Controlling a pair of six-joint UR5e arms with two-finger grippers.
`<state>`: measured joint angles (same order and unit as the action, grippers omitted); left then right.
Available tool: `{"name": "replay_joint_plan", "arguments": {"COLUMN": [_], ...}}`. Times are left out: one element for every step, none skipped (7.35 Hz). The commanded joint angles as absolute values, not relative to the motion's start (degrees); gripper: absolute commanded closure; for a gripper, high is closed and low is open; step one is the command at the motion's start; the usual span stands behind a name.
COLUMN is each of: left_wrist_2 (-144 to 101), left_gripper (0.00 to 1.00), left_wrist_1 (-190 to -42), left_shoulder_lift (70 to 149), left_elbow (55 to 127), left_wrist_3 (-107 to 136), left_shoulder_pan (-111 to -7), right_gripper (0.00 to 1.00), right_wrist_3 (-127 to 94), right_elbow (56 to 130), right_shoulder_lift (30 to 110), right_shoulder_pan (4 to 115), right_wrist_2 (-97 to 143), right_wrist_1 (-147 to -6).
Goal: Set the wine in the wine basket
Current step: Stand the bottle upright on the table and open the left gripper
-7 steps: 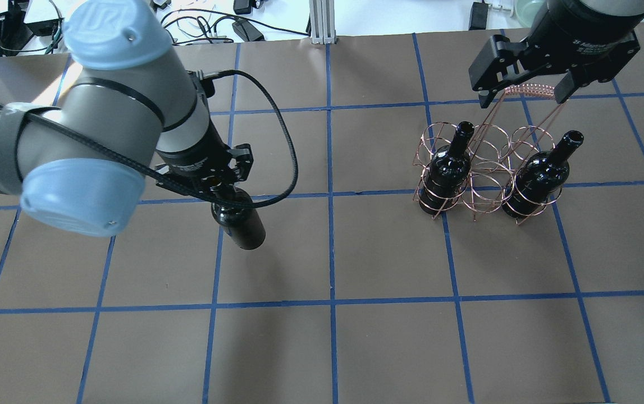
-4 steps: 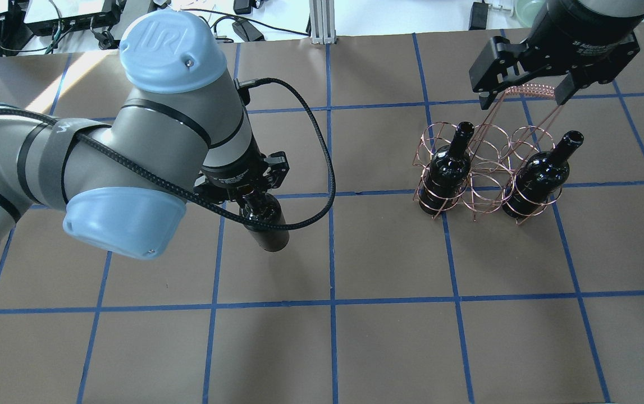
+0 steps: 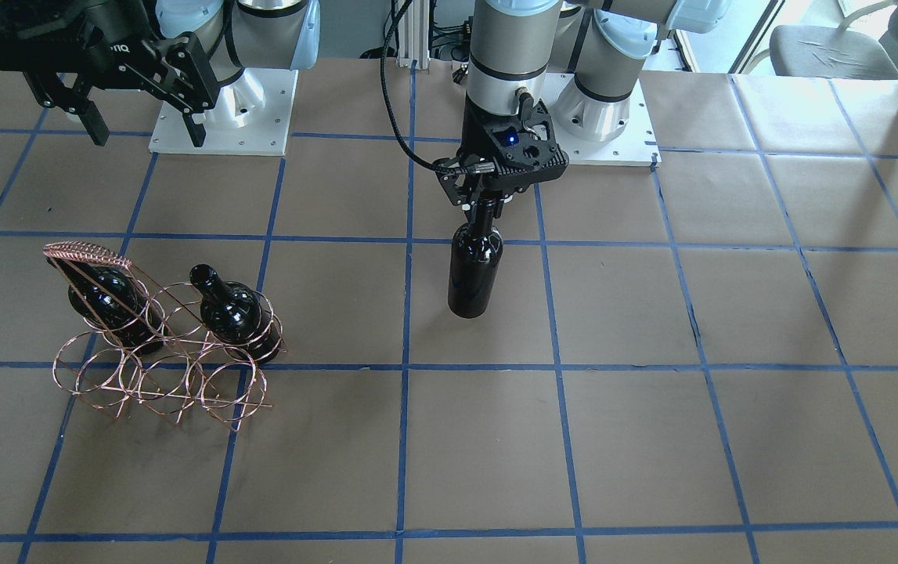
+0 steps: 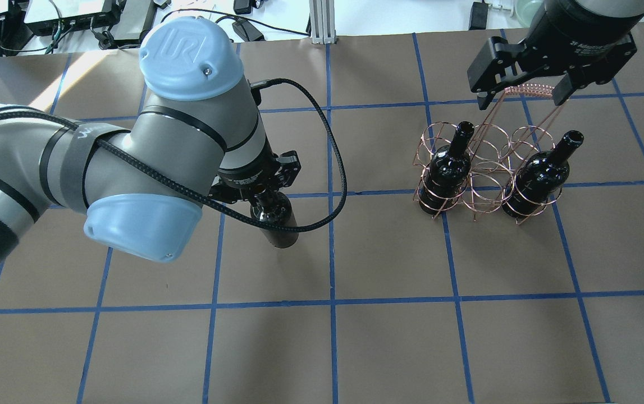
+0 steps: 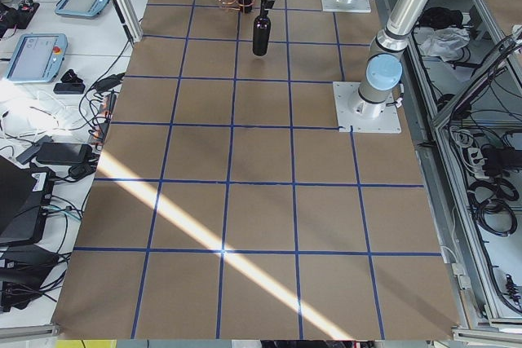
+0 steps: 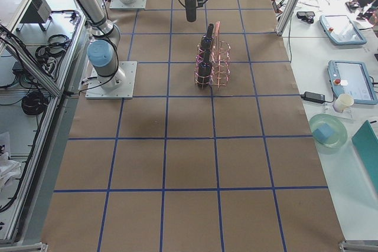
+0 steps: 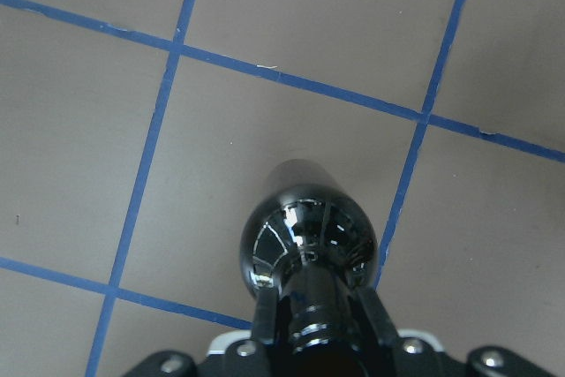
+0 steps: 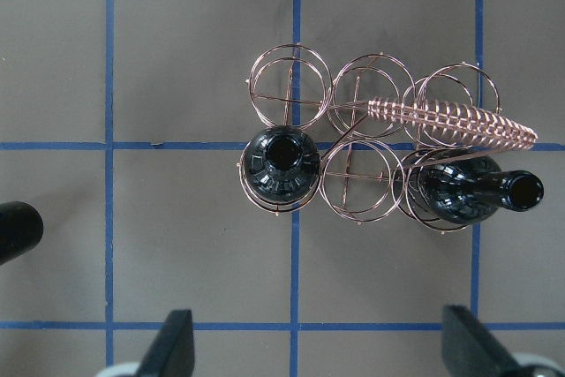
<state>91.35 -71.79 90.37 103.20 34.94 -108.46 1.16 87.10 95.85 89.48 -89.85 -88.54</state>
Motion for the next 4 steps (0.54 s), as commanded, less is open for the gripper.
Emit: {"name": "replay_joint_plan", "arguments": {"left_wrist_2": [91.3, 91.3, 91.1, 91.1], "left_gripper": [1.00, 1.00, 1.00, 0.85], "left_wrist_1": [-70.1, -70.1, -70.1, -70.1], "left_shoulder_lift": [92.4, 92.5, 92.5, 92.4], "left_elbow": [103.2, 103.2, 103.2, 103.1], "left_wrist_3": [36.3, 36.2, 36.3, 35.2], "left_shoulder_pan": [-110.0, -110.4, -110.6, -110.6], "right_gripper": [0.00, 0.00, 0.00, 0.00], "right_wrist_3": [-4.1, -4.3, -4.7, -4.3], "right_elbow": [87.2, 87.5, 87.5, 87.6], "right_shoulder_lift": [96.0, 95.8, 95.9, 95.9], "right_shoulder_pan": [90.0, 90.1, 90.1, 90.1], "right_wrist_2": [-90.3, -90.4, -90.4, -90.4], "right_wrist_1": [-88.2, -88.5, -88.8, -88.8]}}
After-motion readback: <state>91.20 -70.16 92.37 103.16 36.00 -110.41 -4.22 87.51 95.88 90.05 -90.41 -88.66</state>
